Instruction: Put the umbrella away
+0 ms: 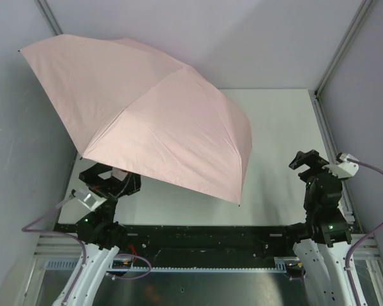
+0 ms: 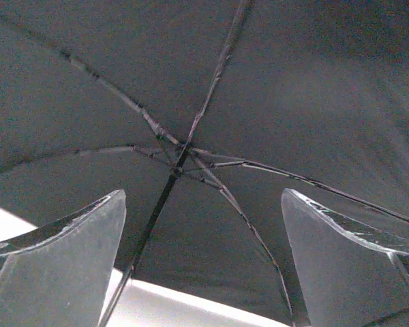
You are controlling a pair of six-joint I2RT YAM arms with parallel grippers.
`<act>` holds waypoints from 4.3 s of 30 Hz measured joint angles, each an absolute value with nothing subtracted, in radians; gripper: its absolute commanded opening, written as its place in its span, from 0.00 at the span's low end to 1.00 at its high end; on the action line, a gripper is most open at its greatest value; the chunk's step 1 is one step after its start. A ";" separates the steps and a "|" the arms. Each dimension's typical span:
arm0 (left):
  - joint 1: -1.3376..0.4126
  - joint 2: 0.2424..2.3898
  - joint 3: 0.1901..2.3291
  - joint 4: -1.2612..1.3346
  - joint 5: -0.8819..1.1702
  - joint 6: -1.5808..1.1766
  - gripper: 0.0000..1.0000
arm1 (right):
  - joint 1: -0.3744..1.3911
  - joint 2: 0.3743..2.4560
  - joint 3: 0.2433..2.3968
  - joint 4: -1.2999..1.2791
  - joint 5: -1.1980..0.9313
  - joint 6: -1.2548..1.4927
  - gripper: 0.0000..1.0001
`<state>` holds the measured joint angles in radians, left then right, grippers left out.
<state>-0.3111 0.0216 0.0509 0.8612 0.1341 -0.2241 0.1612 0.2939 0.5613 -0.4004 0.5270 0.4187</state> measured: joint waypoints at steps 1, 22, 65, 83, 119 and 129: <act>-0.311 0.038 0.064 0.836 0.110 -0.247 0.99 | 0.161 0.310 0.577 -0.414 0.527 0.426 0.99; -0.284 0.447 0.557 0.086 -0.201 -0.549 0.99 | 0.161 0.391 0.765 -0.639 0.111 0.498 0.99; -0.207 1.430 1.091 -0.010 0.588 -0.417 0.00 | 0.161 0.563 1.216 -1.184 -0.237 0.436 0.94; -0.309 1.412 1.163 0.194 0.907 -0.910 0.00 | 0.629 0.890 0.795 -0.226 -0.365 0.734 0.91; -0.247 1.291 1.046 0.279 0.921 -0.906 0.75 | 0.871 1.414 0.798 0.744 -0.280 0.912 0.00; -0.234 1.203 1.014 0.363 0.920 -0.917 0.78 | 0.756 1.188 0.736 0.646 -0.162 0.923 0.00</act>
<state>-0.2337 1.2030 1.0142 0.3634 0.9203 -0.9169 0.7559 1.1877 0.7364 0.6464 -0.1619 0.9230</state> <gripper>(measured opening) 0.781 0.065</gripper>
